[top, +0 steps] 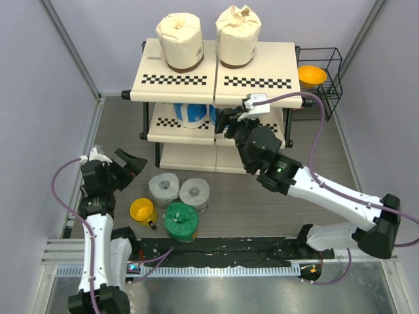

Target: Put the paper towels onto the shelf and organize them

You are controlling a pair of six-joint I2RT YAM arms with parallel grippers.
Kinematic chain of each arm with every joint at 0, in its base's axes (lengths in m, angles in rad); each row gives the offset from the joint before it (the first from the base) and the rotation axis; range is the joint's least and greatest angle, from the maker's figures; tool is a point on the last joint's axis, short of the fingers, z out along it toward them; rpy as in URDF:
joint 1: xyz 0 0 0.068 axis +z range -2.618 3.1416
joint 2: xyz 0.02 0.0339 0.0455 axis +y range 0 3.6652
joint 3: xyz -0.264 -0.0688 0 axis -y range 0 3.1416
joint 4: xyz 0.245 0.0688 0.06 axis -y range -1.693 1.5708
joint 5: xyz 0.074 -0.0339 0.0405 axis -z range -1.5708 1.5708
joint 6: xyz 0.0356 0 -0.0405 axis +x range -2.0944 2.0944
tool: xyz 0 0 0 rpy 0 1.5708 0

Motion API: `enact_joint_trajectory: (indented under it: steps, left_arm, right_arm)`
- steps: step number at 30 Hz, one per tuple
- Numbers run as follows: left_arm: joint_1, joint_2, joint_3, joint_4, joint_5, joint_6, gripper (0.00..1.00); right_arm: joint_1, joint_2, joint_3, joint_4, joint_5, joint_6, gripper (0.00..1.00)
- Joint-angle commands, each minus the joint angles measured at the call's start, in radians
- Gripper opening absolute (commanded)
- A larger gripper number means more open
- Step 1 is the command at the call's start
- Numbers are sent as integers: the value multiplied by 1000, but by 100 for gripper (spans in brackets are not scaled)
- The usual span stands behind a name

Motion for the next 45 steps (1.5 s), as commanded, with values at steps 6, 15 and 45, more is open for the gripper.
enact_joint_trajectory:
  steps: [6,15,45]
  left_arm:
    - [6,-71,40,7,36,37,100]
    - [-9,-214,98,-108,-5,60,100]
    - [-360,-7,185,379,-235,-259,100]
  right_arm:
    - [38,-248,-38,-164,-126,131,70]
    - [202,-303,-58,-460,-86,365,70]
    - [523,-527,-379,-729,242,907,70]
